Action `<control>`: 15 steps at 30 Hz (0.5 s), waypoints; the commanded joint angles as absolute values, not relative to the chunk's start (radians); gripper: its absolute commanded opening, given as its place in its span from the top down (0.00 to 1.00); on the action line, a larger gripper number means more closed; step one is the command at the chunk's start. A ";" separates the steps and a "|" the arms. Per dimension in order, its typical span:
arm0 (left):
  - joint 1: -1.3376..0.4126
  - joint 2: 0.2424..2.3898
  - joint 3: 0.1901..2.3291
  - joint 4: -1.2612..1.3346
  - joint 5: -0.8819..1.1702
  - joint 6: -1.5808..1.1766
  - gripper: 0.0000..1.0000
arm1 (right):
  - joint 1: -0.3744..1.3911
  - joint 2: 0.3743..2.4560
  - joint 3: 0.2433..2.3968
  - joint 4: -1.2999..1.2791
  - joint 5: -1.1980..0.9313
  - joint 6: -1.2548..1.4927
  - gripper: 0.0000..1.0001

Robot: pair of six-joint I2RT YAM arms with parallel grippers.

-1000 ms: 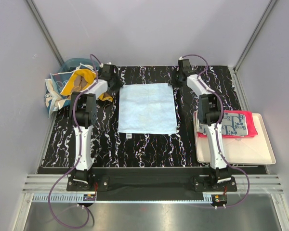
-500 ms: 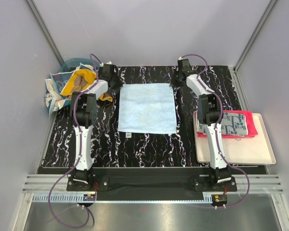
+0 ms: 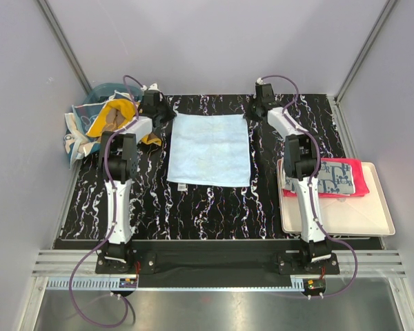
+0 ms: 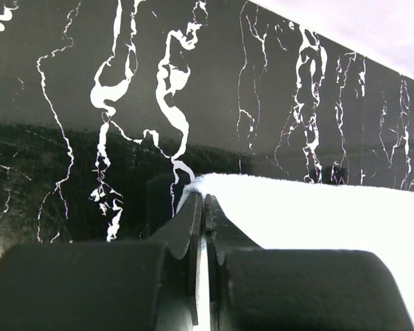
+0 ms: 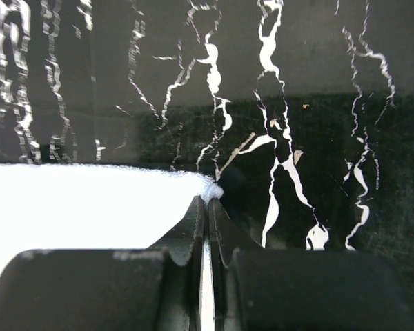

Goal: Fold and stack the towels
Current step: Fold the towel

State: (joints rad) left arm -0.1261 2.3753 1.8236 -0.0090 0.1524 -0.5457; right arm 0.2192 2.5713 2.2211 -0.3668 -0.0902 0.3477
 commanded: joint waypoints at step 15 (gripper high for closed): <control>-0.109 2.086 1.551 0.290 0.242 -0.569 1.00 | 0.209 2.194 1.892 -0.111 -0.098 0.391 1.00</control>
State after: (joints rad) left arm -0.1173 2.1799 1.5982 0.1619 0.2157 -0.5560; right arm 0.2150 2.2887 1.9610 -0.1917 -0.0963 0.3676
